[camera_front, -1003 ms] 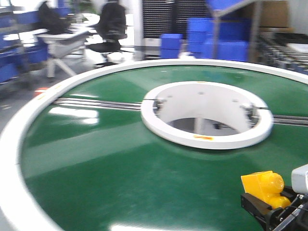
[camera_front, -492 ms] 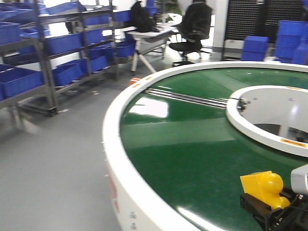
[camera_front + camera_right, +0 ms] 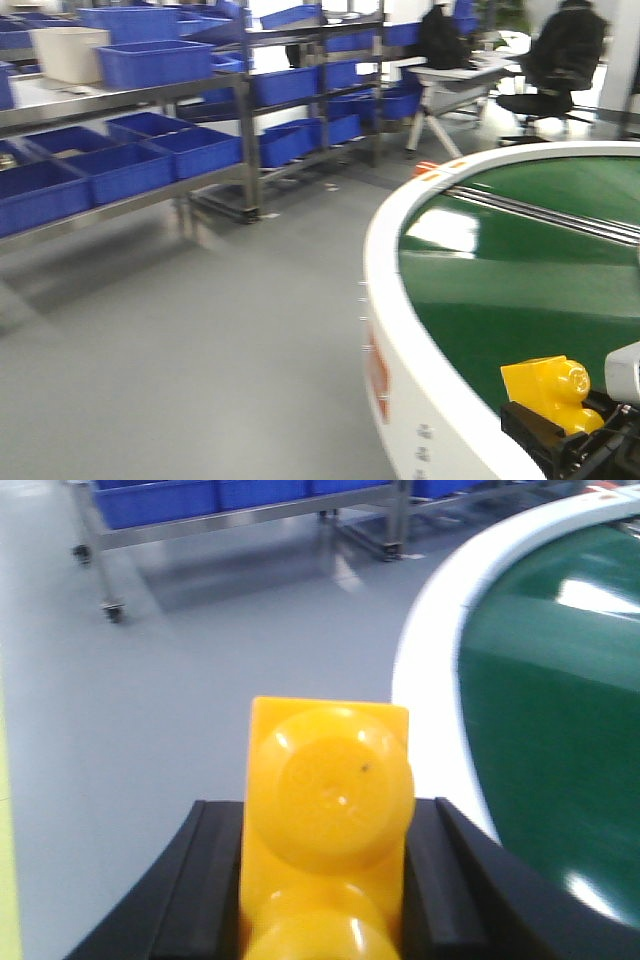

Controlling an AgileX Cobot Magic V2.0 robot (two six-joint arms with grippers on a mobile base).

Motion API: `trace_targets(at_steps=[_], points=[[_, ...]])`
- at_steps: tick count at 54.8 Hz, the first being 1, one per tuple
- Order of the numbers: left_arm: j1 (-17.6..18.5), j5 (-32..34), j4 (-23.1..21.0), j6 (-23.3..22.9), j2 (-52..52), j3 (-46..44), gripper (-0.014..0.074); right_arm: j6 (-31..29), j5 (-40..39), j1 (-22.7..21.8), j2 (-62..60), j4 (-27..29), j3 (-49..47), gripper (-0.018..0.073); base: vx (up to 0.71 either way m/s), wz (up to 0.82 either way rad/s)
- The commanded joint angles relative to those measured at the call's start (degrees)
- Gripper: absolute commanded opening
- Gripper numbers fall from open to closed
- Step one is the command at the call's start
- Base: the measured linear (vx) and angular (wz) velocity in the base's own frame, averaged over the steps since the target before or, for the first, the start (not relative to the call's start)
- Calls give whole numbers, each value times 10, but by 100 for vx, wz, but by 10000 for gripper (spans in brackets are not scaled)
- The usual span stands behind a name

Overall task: Pick red and yellow blocks into blue bin
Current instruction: 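Drive the base to the large blue bin holding both blocks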

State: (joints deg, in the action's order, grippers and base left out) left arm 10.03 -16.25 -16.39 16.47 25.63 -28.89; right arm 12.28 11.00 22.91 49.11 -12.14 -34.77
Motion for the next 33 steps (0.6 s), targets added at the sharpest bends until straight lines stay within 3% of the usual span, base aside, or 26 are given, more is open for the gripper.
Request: trace_targets(at_steps=[1,19,33], points=[[1,50,-8,-1,1,-16,1,-4,-47,-1,-5,-7,-17,-8,-4,66],[1,50,-8,-1,1,-16,1,-4,-40,-1,-5,-7,-17,-8,2,60],[1,50,-8,-1,1,-16,2,-4,-40,-1,-5,-7,-17,-8,15,33]])
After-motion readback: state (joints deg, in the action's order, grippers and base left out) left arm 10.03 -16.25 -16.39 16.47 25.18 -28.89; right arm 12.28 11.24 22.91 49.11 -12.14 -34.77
